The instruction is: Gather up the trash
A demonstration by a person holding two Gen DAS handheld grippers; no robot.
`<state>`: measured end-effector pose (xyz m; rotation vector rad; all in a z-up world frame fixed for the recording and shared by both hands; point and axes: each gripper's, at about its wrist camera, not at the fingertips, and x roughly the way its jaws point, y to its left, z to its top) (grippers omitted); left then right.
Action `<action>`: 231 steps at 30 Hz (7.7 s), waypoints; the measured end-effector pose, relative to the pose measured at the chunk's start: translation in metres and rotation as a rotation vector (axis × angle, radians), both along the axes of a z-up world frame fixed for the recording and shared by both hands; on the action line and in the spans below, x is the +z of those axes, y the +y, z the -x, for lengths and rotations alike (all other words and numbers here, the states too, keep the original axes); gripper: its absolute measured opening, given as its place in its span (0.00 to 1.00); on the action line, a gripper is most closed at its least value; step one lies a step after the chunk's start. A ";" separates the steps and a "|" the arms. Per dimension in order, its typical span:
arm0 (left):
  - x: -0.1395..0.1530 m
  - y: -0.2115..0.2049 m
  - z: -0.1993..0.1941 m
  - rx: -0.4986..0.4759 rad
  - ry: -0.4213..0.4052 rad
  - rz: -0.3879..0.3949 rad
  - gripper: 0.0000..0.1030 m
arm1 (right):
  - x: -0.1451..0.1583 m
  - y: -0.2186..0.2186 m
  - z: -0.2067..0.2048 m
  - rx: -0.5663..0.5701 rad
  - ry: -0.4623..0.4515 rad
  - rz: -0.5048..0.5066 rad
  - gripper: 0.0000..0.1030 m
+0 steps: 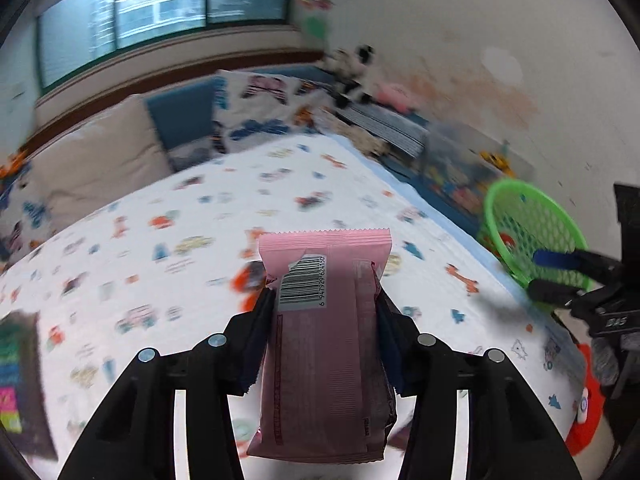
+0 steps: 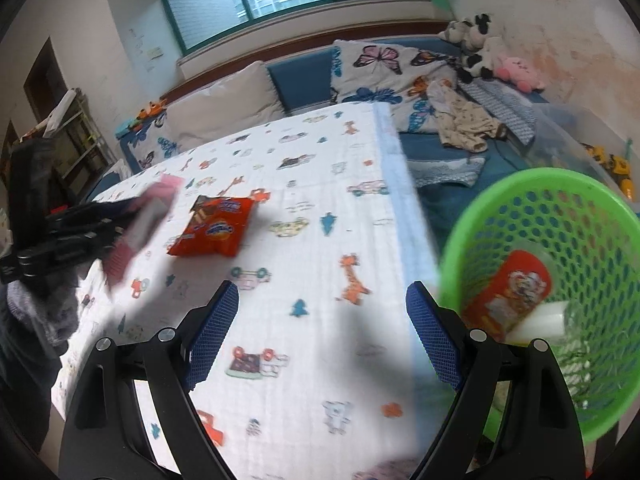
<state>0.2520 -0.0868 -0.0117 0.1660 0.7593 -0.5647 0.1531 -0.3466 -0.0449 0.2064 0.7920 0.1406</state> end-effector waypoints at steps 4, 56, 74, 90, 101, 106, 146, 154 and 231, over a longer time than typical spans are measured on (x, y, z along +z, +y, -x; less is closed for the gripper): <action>0.012 0.032 0.009 0.068 -0.032 0.009 0.39 | -0.003 0.023 -0.019 0.037 0.013 -0.006 0.83; -0.010 0.124 0.034 0.182 0.028 0.141 0.36 | -0.060 0.163 -0.137 0.164 0.127 0.130 0.56; 0.003 0.106 0.048 0.138 0.007 0.151 0.36 | -0.019 0.124 -0.077 0.096 0.013 0.082 0.42; 0.023 -0.017 0.065 -0.071 0.008 0.161 0.36 | 0.022 -0.046 0.018 -0.229 -0.063 0.165 0.42; 0.022 -0.126 0.077 -0.228 0.039 0.139 0.36 | 0.002 -0.149 0.069 -0.426 0.009 0.198 0.46; 0.019 -0.168 0.082 -0.278 0.059 0.123 0.36 | -0.007 -0.171 0.082 -0.469 0.023 0.176 0.52; -0.019 -0.291 0.101 -0.402 0.167 0.066 0.76 | 0.029 -0.191 0.153 -0.533 -0.094 0.057 0.73; 0.000 -0.230 0.110 -0.298 0.074 0.071 0.87 | 0.034 -0.157 0.156 -0.469 -0.093 0.055 0.80; 0.017 0.052 0.222 0.404 -0.181 0.026 0.93 | 0.033 0.057 0.183 -0.128 -0.197 0.119 0.96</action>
